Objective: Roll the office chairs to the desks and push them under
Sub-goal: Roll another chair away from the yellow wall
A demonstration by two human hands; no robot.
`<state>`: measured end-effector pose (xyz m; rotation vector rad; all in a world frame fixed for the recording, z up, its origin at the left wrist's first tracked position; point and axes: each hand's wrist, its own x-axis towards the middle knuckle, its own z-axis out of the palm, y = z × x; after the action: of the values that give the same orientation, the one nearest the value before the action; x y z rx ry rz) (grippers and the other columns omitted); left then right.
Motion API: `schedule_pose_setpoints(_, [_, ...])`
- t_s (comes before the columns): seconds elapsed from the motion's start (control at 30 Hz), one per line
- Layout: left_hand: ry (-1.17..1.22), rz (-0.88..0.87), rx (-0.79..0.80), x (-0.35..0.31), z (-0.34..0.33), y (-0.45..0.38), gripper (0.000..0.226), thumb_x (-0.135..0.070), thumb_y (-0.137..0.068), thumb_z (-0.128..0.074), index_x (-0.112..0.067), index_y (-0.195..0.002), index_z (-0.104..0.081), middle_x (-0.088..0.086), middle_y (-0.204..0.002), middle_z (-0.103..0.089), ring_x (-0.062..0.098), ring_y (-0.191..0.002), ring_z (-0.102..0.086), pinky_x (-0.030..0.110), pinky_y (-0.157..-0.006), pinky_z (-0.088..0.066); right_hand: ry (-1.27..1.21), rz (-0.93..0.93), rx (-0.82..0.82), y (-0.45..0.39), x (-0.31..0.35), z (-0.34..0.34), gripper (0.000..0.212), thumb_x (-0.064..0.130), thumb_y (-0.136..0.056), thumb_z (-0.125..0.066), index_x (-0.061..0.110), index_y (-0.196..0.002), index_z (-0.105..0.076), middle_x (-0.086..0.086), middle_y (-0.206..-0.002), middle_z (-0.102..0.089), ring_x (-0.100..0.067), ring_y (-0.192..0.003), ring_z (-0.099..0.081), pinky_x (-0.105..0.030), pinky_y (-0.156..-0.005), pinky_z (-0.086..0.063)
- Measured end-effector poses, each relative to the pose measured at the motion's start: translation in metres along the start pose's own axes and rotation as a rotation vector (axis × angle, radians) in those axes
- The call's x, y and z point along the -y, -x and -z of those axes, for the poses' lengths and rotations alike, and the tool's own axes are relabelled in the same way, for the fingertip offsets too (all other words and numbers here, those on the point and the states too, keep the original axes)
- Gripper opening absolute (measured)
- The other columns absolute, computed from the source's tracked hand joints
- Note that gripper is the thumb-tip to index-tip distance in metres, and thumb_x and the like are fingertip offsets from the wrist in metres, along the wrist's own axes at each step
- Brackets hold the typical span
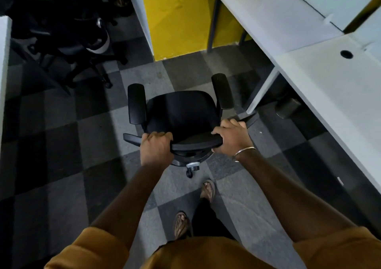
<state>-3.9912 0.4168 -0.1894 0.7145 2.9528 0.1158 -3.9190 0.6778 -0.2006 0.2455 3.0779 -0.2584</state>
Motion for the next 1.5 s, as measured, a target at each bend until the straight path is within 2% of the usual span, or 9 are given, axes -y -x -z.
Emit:
schedule_pose_setpoints(0.13, [-0.006, -0.022, 0.004, -0.013, -0.005, 0.048, 0.021, -0.031, -0.083, -0.076, -0.033, -0.097, -0.061, -0.010, -0.085, -0.061, 0.014, -0.086, -0.059, 0.035, -0.088, -0.045, -0.013, 0.005, 0.001, 0.049, -0.001, -0.002, 0.058, 0.057, -0.053, -0.088, 0.033, -0.105, -0.074, 0.007, -0.097, -0.057, -0.023, -0.096, -0.055, -0.039, -0.086, -0.034])
schedule_pose_setpoints(0.37, [-0.011, -0.046, 0.003, -0.054, -0.014, 0.116, 0.024, -0.032, -0.078, -0.079, -0.033, -0.097, -0.065, -0.011, -0.083, -0.063, 0.013, -0.082, -0.060, 0.033, -0.084, -0.045, -0.023, 0.018, 0.050, 0.119, -0.022, 0.004, 0.058, 0.056, -0.059, -0.085, 0.036, -0.112, -0.071, 0.011, -0.101, -0.055, -0.017, -0.099, -0.049, -0.030, -0.083, -0.016])
schedule_pose_setpoints(0.53, [-0.029, -0.040, -0.020, -0.093, -0.023, 0.152, 0.024, -0.031, -0.075, -0.079, -0.032, -0.095, -0.065, -0.011, -0.082, -0.063, 0.013, -0.080, -0.060, 0.033, -0.081, -0.044, -0.039, 0.048, 0.065, 0.156, -0.050, 0.004, 0.060, 0.053, -0.058, -0.088, 0.035, -0.113, -0.072, 0.009, -0.101, -0.056, -0.019, -0.101, -0.051, -0.034, -0.089, -0.028])
schedule_pose_setpoints(0.67, [-0.029, 0.008, -0.045, -0.126, -0.033, 0.179, 0.028, -0.023, -0.070, -0.080, -0.031, -0.094, -0.068, -0.010, -0.080, -0.066, 0.016, -0.080, -0.063, 0.033, -0.081, -0.043, -0.039, 0.100, 0.090, 0.184, -0.073, 0.006, 0.058, 0.054, -0.062, -0.087, 0.035, -0.115, -0.071, 0.011, -0.097, -0.052, -0.018, -0.100, -0.050, -0.034, -0.090, -0.028])
schedule_pose_setpoints(0.83, [-0.026, -0.007, -0.045, -0.169, -0.042, 0.225, 0.026, -0.031, -0.071, -0.080, -0.032, -0.093, -0.067, -0.013, -0.081, -0.064, 0.013, -0.079, -0.062, 0.032, -0.081, -0.047, -0.060, 0.131, 0.080, 0.244, -0.105, 0.005, 0.055, 0.052, -0.064, -0.086, 0.033, -0.114, -0.072, 0.011, -0.095, -0.052, -0.018, -0.097, -0.050, -0.038, -0.094, -0.036])
schedule_pose_setpoints(0.97, [-0.013, -0.098, -0.019, -0.206, -0.048, 0.262, 0.028, -0.040, -0.072, -0.078, -0.031, -0.096, -0.065, -0.012, -0.085, -0.062, 0.015, -0.078, -0.063, 0.034, -0.074, -0.051, -0.067, 0.148, 0.032, 0.295, -0.135, 0.005, 0.047, 0.048, -0.064, -0.084, 0.032, -0.108, -0.074, 0.010, -0.091, -0.054, -0.018, -0.091, -0.052, -0.042, -0.091, -0.043])
schedule_pose_setpoints(1.13, [0.009, -0.253, 0.021, -0.249, -0.058, 0.300, 0.033, -0.052, -0.079, -0.073, -0.032, -0.103, -0.063, -0.011, -0.092, -0.061, 0.013, -0.081, -0.063, 0.034, -0.074, -0.054, -0.067, 0.127, 0.002, 0.358, -0.172, 0.009, 0.041, 0.045, -0.070, -0.079, 0.032, -0.107, -0.073, 0.011, -0.094, -0.056, -0.015, -0.088, -0.048, -0.037, -0.090, -0.037])
schedule_pose_setpoints(1.3, [0.025, -0.408, 0.024, -0.275, -0.065, 0.327, 0.036, -0.048, -0.074, -0.072, -0.029, -0.103, -0.064, -0.008, -0.093, -0.060, 0.017, -0.081, -0.062, 0.035, -0.068, -0.052, -0.030, 0.013, 0.009, 0.416, -0.190, 0.007, 0.040, 0.047, -0.070, -0.078, 0.036, -0.108, -0.068, 0.014, -0.098, -0.053, -0.012, -0.090, -0.045, -0.036, -0.092, -0.037])
schedule_pose_setpoints(1.5, [0.032, -0.603, 0.049, -0.275, -0.066, 0.336, 0.036, -0.046, -0.072, -0.069, -0.030, -0.103, -0.061, -0.007, -0.094, -0.058, 0.019, -0.085, -0.061, 0.036, -0.071, -0.051, 0.004, -0.182, -0.035, 0.484, -0.169, 0.003, 0.037, 0.053, -0.078, -0.061, 0.035, -0.109, -0.067, 0.011, -0.102, -0.053, -0.013, -0.090, -0.046, -0.035, -0.089, -0.035])
